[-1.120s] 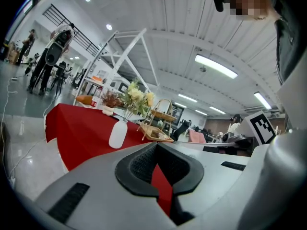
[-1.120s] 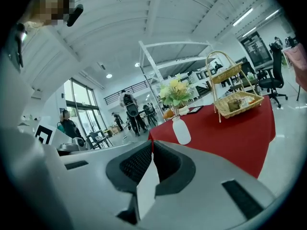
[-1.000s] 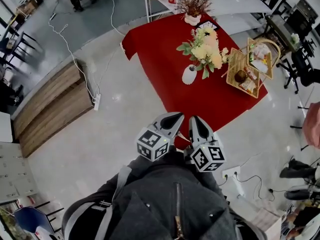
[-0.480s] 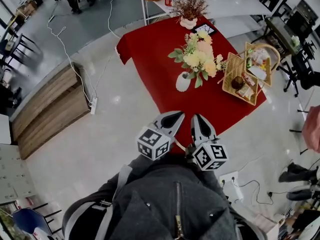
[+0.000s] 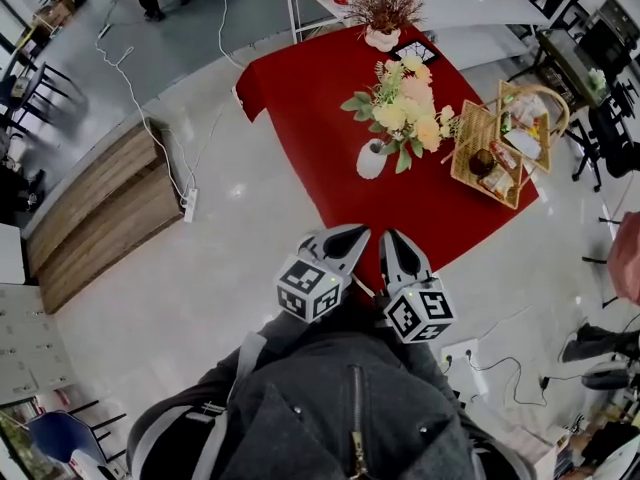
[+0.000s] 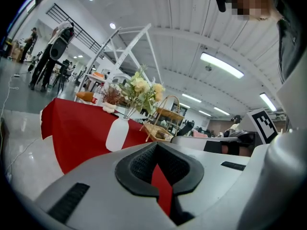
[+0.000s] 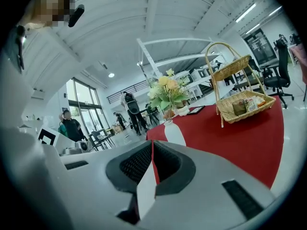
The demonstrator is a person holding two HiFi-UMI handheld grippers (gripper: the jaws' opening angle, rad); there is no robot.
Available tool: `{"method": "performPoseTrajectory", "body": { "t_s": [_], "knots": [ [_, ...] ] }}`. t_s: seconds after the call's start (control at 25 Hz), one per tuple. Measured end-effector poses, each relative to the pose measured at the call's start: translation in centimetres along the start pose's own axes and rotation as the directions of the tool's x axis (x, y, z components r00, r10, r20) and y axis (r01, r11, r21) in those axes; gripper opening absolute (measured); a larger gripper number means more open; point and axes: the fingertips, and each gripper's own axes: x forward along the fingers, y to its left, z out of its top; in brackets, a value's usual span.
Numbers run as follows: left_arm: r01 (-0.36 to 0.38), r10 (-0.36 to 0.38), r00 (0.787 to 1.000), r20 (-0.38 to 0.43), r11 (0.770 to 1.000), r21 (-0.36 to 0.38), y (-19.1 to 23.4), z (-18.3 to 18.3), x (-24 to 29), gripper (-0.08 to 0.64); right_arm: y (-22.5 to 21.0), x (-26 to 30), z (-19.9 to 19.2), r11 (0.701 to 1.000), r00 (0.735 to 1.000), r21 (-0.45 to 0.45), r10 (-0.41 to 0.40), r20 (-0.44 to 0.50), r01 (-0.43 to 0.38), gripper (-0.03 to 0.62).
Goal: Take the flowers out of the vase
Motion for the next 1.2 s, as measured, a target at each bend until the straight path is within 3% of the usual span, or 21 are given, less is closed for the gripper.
{"method": "performPoseTrajectory", "body": {
  "t_s": [0.36, 0.88, 1.2],
  "knots": [
    [0.001, -0.001, 1.000, 0.011, 1.000, 0.010, 1.5, 1.3, 0.2, 0.008, -0.4, 1.3, 0.6, 0.999, 1.000, 0.028, -0.023, 0.009, 0.023, 0.015],
    [-0.023, 0.016, 0.998, 0.065, 0.994, 0.104, 4.5, 4.8, 2.5, 0.008, -2.8, 6.2, 3.3, 0.996, 0.995, -0.060, -0.060, 0.082, 0.065, 0.015],
    [-0.058, 0.049, 0.996, 0.069, 0.990, 0.129, 7.5, 6.6, 3.6, 0.008, -3.2, 9.4, 3.9, 0.995, 0.993, -0.052, -0.076, 0.092, 0.081, 0.015]
  ]
}}
